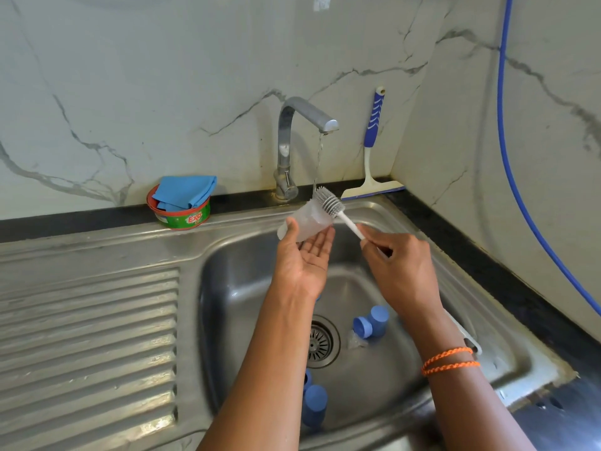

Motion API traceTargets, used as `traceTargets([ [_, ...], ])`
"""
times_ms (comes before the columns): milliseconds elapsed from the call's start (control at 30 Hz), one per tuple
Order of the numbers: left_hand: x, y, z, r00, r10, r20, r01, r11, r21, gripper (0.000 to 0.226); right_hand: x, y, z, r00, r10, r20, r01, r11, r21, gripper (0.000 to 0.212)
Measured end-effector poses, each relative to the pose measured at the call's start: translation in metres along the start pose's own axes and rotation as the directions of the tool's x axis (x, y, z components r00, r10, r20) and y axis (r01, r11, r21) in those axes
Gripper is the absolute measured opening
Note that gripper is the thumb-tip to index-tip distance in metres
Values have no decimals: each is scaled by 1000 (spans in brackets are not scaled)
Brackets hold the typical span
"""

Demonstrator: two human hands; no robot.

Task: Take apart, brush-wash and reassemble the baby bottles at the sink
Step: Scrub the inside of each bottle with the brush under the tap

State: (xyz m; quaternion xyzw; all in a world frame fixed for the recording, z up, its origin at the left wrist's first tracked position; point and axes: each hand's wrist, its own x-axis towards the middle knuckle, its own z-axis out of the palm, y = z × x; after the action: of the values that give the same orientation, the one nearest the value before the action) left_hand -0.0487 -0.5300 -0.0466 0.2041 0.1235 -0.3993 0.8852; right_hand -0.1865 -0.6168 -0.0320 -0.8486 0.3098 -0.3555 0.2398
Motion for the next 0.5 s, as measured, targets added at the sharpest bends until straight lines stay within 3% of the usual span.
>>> traceTargets([
  [100,0,-2,0,1000,-4,11,4,998,69,55,1,-3,2,998,-61,-6,61,997,44,32],
  [267,0,-1,0,997,71,-39,-71,997,7,49,-2,1,-10,994,-52,93,47,998,52,34],
  [500,0,0,-1,999,51,6,-51,974,220,36,3,7,-10,1000,-16,25,17,998,-61,28],
])
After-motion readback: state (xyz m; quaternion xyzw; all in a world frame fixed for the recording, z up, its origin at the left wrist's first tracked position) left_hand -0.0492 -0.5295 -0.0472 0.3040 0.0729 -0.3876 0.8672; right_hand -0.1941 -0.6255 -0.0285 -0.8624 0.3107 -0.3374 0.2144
